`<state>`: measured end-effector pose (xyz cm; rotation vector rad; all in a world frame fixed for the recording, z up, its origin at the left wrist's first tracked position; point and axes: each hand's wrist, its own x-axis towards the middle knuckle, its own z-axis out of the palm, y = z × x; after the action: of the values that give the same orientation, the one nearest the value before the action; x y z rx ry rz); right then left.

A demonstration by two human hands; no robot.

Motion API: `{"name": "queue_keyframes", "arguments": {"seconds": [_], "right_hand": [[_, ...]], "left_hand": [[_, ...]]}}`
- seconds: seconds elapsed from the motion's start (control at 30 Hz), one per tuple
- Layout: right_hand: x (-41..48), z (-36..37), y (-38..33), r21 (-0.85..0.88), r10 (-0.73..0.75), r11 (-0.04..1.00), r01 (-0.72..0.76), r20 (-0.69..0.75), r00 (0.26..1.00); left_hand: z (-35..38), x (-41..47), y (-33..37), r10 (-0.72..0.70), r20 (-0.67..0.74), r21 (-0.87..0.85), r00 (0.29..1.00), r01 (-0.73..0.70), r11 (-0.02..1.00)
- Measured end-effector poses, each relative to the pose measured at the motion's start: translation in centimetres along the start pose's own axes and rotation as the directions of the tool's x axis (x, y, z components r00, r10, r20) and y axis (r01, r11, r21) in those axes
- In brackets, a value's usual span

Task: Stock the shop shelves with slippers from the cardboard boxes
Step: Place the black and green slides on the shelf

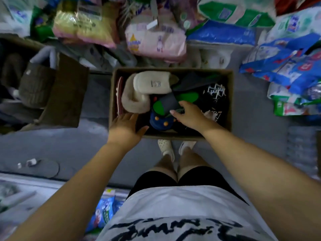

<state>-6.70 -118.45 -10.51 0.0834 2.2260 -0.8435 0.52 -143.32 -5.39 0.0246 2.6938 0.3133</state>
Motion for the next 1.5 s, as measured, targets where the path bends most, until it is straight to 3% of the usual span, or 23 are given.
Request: {"name": "queue_keyframes", "arguments": {"seconds": [0.17,0.37,0.43,0.5,0.57,0.63,0.67,0.93,1.03,1.1,1.17,1.23,1.27,1.33,1.4,1.5], "right_hand": [[5.3,2.5,0.2,0.197,0.117,0.974,-0.110,-0.027,0.993],[5.9,0.3,2.1,0.066,0.039,0.997,-0.032,-0.097,0.995],[4.6,-0.7,3.2,0.094,0.006,0.996,0.002,-0.093,0.996],[2.6,-1.7,4.4,0.151,-0.022,0.988,0.033,-0.074,0.997],[0.5,-2.8,5.7,0.197,-0.037,0.979,0.049,-0.063,0.997],[-1.4,-3.7,6.7,0.231,-0.054,0.971,0.065,-0.051,0.997],[-2.1,-4.1,7.0,0.245,-0.061,0.967,0.072,-0.053,0.997],[-6.4,-5.6,9.0,0.460,-0.043,0.874,0.153,-0.242,0.969],[-7.7,-5.2,9.6,0.449,-0.010,0.869,0.209,-0.406,0.914],[-8.4,-4.8,9.7,0.542,0.062,0.820,0.184,-0.404,0.913],[-8.6,-4.3,9.7,0.723,0.198,0.688,0.058,-0.265,0.944],[-8.3,-4.0,9.6,0.909,0.313,0.396,-0.129,-0.002,0.950],[-8.0,-4.0,9.7,0.949,0.294,0.238,-0.206,0.131,0.947],[-7.8,-4.6,9.6,0.966,0.199,0.091,-0.242,0.220,0.955],[-7.6,-5.3,9.6,0.979,0.203,0.110,-0.174,0.149,0.968],[-6.5,-6.1,10.5,0.951,0.330,0.298,-0.081,-0.023,0.944]], "left_hand": [[2.2,1.0,1.2,-0.216,0.155,-0.045,0.964,0.225,0.973],[3.1,3.0,3.2,-0.267,0.202,-0.105,0.942,0.291,0.951],[3.2,4.0,3.9,-0.276,0.249,-0.248,0.928,0.337,0.909],[3.2,4.9,5.1,-0.272,0.310,-0.455,0.911,0.394,0.799],[2.5,5.9,7.2,-0.236,0.417,-0.635,0.878,0.468,0.615],[2.0,6.7,9.5,-0.158,0.525,-0.740,0.836,0.540,0.402],[1.8,7.0,10.5,-0.130,0.551,-0.752,0.824,0.558,0.350],[1.3,7.4,15.1,-0.061,0.575,-0.739,0.816,0.550,0.389],[0.7,6.9,15.9,-0.005,0.567,-0.748,0.823,0.518,0.414],[0.4,6.7,16.3,0.008,0.562,-0.756,0.827,0.509,0.411],[0.0,6.7,16.5,0.018,0.562,-0.764,0.827,0.510,0.395],[-0.5,6.8,16.8,0.029,0.568,-0.771,0.823,0.519,0.370],[-0.6,7.0,16.9,0.036,0.568,-0.774,0.822,0.518,0.363],[-0.8,7.7,17.2,0.055,0.567,-0.772,0.822,0.506,0.385],[-0.5,9.0,17.5,0.055,0.567,-0.744,0.822,0.482,0.464],[0.0,12.4,18.0,-0.095,0.486,-0.637,0.869,0.427,0.641]]}}
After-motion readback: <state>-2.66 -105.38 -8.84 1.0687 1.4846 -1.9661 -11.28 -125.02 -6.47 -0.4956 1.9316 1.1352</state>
